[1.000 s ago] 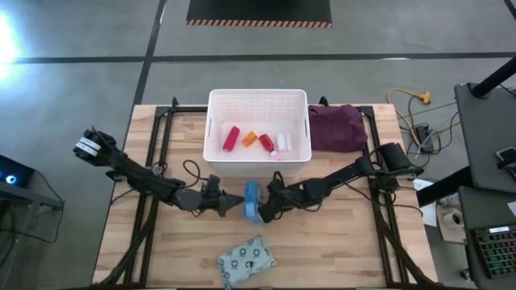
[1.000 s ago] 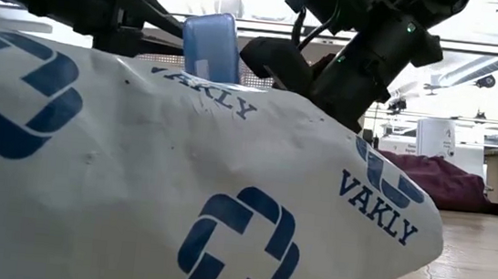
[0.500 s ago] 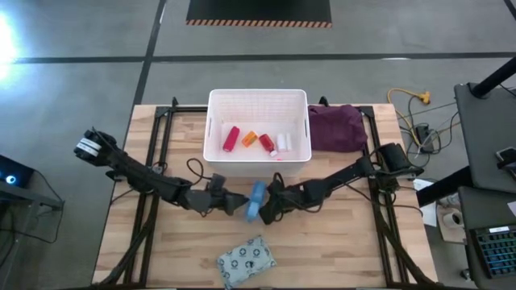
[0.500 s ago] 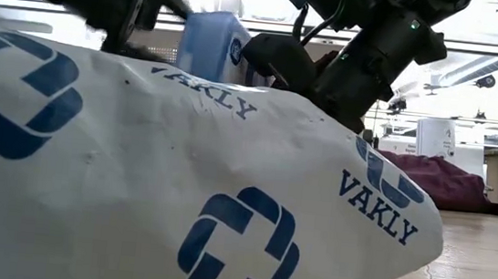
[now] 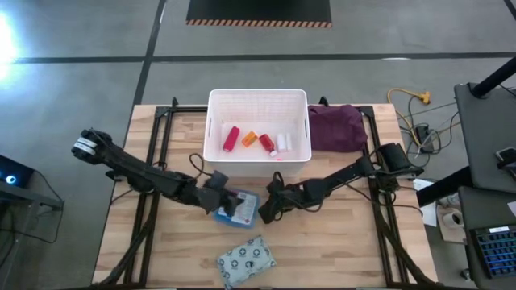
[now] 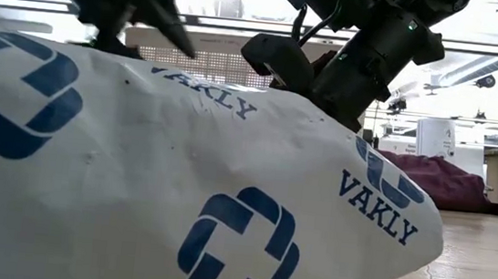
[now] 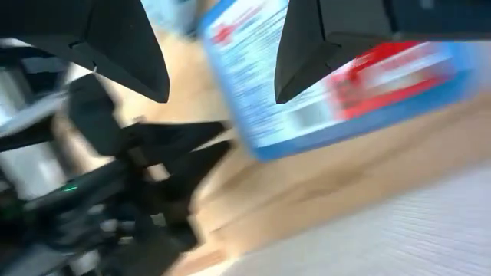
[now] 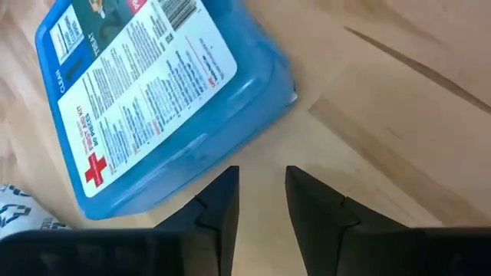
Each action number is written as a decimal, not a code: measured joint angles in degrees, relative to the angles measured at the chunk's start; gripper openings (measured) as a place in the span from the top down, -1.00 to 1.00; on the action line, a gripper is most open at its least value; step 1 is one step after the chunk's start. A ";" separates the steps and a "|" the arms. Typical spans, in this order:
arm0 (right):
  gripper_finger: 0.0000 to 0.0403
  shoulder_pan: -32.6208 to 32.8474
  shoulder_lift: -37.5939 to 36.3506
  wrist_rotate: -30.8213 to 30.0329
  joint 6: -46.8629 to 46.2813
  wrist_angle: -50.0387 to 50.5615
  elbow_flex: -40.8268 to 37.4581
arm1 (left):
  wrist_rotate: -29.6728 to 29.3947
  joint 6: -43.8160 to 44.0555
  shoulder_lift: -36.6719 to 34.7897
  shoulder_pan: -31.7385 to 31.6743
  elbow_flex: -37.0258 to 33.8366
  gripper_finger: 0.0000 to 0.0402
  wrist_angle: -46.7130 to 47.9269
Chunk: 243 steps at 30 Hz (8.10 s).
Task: Pick & place medical supplies in basket/bin
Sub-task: Put the blue first aid kit into the white bin, then put the mailer bag into the white bin
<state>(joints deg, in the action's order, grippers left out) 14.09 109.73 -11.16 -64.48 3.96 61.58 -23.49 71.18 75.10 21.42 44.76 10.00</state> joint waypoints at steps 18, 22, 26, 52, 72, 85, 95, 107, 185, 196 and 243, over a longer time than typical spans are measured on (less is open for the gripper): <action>0.38 0.39 -2.36 4.27 4.27 -10.19 0.06 | 0.58 23.89 -26.54 3.05 -27.43 -0.10 -1.24; 0.50 -0.30 -0.77 5.09 3.38 -12.20 1.69 | 0.93 28.84 -28.43 3.07 -33.68 -0.10 -3.09; 0.60 -0.55 2.62 5.49 1.47 -11.81 3.02 | 0.95 29.70 -28.08 3.07 -36.57 -0.10 -8.47; 0.66 1.78 6.11 7.70 -2.50 -9.22 2.54 | 0.58 27.27 -4.04 2.92 -32.52 -0.10 -32.10; 0.66 3.85 6.10 8.76 -2.26 -9.54 0.85 | -0.64 17.01 -0.47 0.13 -25.05 -0.10 -37.41; 0.67 6.13 6.10 5.97 -2.92 -9.36 0.74 | 2.83 17.46 -4.91 0.42 -25.23 -0.10 -28.65; 0.67 6.27 6.10 6.01 -3.05 -9.27 0.74 | 2.55 17.44 -5.13 0.40 -25.17 -0.10 -26.93; 0.68 6.41 6.10 6.04 -2.92 -8.96 0.74 | 3.74 15.98 -5.13 0.15 -25.17 -0.38 -28.54; 0.66 8.04 -20.48 -18.80 4.22 14.28 -4.83 | 38.46 -30.20 -0.23 -44.75 20.88 0.25 3.61; 0.66 8.41 -20.48 -15.77 3.36 14.75 -4.83 | 30.96 -11.11 -6.48 -45.56 0.60 -0.56 -25.60; 0.66 11.72 -15.46 8.41 -10.68 3.57 0.01 | 24.02 -9.45 -20.61 15.66 -5.00 -0.02 10.88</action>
<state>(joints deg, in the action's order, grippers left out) 25.81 94.27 -2.75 -75.16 7.53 61.59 0.54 61.73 54.50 37.09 39.76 20.88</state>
